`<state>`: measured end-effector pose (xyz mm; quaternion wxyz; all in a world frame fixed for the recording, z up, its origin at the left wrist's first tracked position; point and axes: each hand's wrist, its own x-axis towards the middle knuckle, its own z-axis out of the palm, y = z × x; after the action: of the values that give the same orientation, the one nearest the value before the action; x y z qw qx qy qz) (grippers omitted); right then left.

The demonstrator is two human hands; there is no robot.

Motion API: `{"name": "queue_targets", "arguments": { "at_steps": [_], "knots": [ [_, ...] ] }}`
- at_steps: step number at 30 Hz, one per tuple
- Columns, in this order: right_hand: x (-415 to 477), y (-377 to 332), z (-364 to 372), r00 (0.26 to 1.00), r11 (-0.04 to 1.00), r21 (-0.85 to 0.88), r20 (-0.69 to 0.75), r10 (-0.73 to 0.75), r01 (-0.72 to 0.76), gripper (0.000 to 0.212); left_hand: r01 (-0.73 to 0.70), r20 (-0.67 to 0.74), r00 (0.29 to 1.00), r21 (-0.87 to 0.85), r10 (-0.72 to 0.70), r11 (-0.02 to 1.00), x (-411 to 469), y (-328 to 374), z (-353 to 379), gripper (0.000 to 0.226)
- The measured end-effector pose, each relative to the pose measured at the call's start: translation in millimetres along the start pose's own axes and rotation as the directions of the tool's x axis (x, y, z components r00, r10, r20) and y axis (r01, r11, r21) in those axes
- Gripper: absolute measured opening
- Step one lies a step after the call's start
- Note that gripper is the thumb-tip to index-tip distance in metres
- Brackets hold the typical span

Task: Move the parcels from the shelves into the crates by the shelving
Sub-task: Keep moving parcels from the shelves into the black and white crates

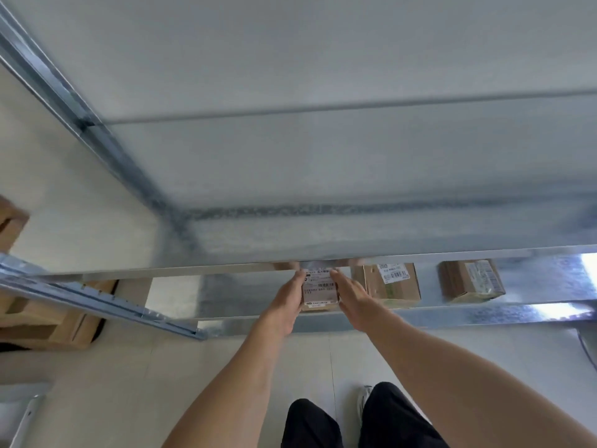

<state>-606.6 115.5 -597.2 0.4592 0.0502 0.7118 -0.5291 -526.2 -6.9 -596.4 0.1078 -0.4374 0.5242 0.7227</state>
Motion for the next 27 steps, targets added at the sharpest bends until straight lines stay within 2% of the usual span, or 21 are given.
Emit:
{"name": "queue_targets", "arguments": {
  "at_steps": [2, 5, 8, 11, 15, 20, 24, 27],
  "knots": [
    [-28, -2, -11, 1.000, 0.999, 0.032, -0.015, 0.019, -0.019, 0.031, 0.024, 0.005, 1.000, 0.025, -0.024, 0.999, -28, 6, 14, 0.036],
    [-64, 1, -31, 0.997, 0.996, 0.076, -0.055, 0.047, -0.042, 0.034, 0.047, 0.047, 0.998, 0.064, -0.050, 0.997, -68, 18, 42, 0.034],
    [-87, 14, -62, 0.992, 0.990, 0.140, -0.123, 0.033, -0.016, 0.044, 0.049, 0.105, 0.992, 0.132, -0.063, 0.990, -99, 25, 76, 0.028],
    [-123, 16, -93, 0.988, 0.978, 0.208, -0.151, 0.022, 0.010, 0.034, 0.025, 0.179, 0.982, 0.197, -0.061, 0.980, -115, 24, 112, 0.032],
    [-164, 29, -147, 0.973, 0.965, 0.254, -0.231, -0.001, 0.062, 0.035, -0.008, 0.262, 0.963, 0.258, -0.061, 0.966, -134, 21, 167, 0.035],
    [-228, 48, -222, 0.918, 0.931, 0.326, -0.396, -0.023, 0.164, 0.035, -0.110, 0.415, 0.909, 0.332, -0.041, 0.937, -181, 18, 255, 0.039],
    [-294, 61, -286, 0.877, 0.901, 0.332, -0.470, -0.099, 0.280, 0.041, -0.259, 0.545, 0.839, 0.416, -0.010, 0.872, -230, 11, 328, 0.043],
    [-343, 70, -330, 0.852, 0.885, 0.329, -0.507, -0.130, 0.330, 0.040, -0.317, 0.597, 0.802, 0.435, -0.006, 0.843, -263, 3, 379, 0.040]
  ]
}}
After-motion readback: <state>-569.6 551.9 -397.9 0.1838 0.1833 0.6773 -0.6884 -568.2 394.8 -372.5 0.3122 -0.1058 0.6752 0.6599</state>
